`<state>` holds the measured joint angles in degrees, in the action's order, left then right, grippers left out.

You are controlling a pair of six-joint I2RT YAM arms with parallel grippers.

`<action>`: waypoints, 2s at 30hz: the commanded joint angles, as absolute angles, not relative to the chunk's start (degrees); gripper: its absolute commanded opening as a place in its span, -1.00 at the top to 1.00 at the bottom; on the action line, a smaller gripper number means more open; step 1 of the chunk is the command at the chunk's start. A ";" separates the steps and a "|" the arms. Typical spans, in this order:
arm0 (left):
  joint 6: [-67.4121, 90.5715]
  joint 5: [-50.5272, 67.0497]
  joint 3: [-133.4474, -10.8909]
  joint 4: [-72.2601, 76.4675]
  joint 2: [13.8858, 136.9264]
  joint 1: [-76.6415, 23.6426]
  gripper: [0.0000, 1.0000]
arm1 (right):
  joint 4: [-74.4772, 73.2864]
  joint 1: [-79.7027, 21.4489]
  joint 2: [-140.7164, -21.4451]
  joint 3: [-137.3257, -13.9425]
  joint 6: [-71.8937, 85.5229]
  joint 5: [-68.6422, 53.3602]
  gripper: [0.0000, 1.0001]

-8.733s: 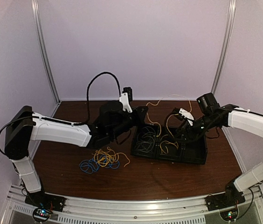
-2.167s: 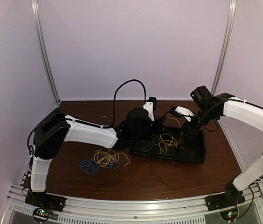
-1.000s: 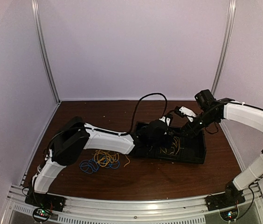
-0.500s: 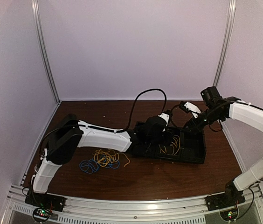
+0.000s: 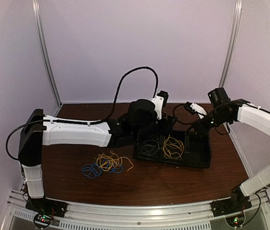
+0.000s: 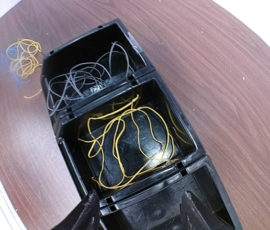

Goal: Untangle the cables

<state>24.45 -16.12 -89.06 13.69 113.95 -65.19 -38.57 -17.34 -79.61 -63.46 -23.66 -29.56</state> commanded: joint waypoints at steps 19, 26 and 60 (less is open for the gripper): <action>43.04 -14.28 -42.66 -12.41 70.81 -48.69 0.30 | -32.92 -22.47 -80.57 -66.23 -25.87 -38.77 -0.15; 42.50 -9.80 -40.35 -11.19 74.60 -42.98 0.47 | -33.07 -23.44 -80.86 -65.65 -25.58 -38.64 -0.15; 37.31 -13.85 -46.46 -12.17 84.46 -42.80 0.99 | -32.70 -24.42 -81.59 -64.36 -25.16 -38.58 -0.15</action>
<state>39.11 -11.79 -43.40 -12.08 85.91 -43.11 -33.58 -23.99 -81.43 -64.86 -25.50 -37.71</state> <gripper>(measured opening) 0.019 0.576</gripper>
